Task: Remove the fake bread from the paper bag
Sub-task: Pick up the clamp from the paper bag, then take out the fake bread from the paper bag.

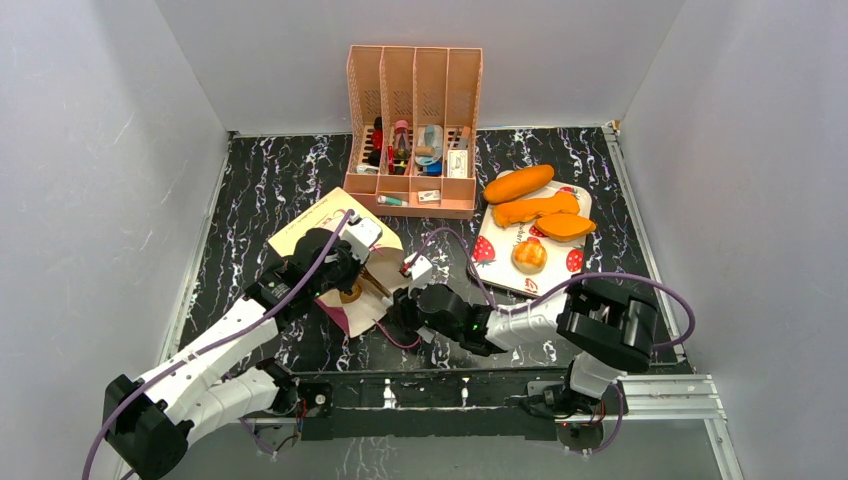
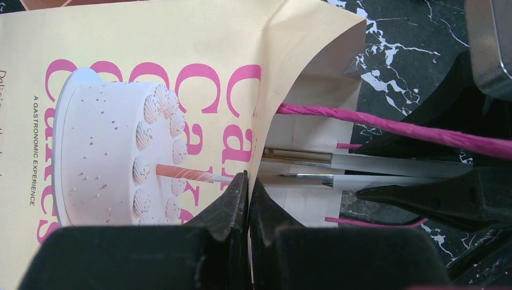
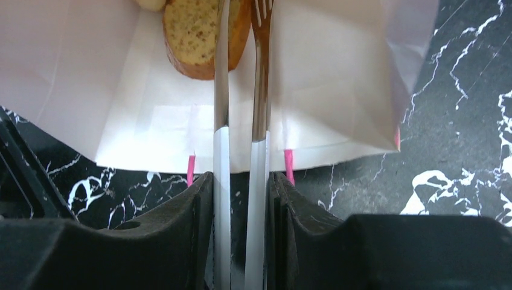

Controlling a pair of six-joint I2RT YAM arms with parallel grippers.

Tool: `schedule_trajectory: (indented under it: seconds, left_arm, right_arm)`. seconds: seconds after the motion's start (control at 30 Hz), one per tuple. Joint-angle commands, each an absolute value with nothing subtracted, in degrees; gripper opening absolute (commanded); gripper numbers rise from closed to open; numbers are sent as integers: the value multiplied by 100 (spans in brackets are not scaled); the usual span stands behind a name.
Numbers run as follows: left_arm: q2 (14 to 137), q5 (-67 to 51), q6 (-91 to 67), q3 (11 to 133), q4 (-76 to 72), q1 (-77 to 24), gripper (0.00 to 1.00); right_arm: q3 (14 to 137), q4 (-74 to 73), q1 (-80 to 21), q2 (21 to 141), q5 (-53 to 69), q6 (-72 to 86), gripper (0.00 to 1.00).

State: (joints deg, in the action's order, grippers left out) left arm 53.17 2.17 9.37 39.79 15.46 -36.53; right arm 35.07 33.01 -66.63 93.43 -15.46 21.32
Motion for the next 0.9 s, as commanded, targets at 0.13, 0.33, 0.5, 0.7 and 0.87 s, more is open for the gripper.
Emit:
schedule_trajectory:
  seconds: [0.13,0.33,0.5,0.7,0.87]
  left_arm:
    - [5199,311,907,4096,1575,-3621,0]
    - [5344,233,902,4153,1510,-3623,0]
    - [5436,148,897,4154,1423,-3621,0]
    - [5494,47,867,4106,1342,-3623,0]
    - [5461,27,867,4028,1272,-3621,0]
  right_arm:
    - [3467,2818,-6662,8817,-1145,2556,42]
    - [3588,2537,-6662,8653,-862,2701,46]
    - [3805,2269,-6662,8863,-619,2803,46]
    - [4107,2041,-6662,9248,-365,2913,46]
    - [4454,1807,-6662,9595,-277,2936,46]
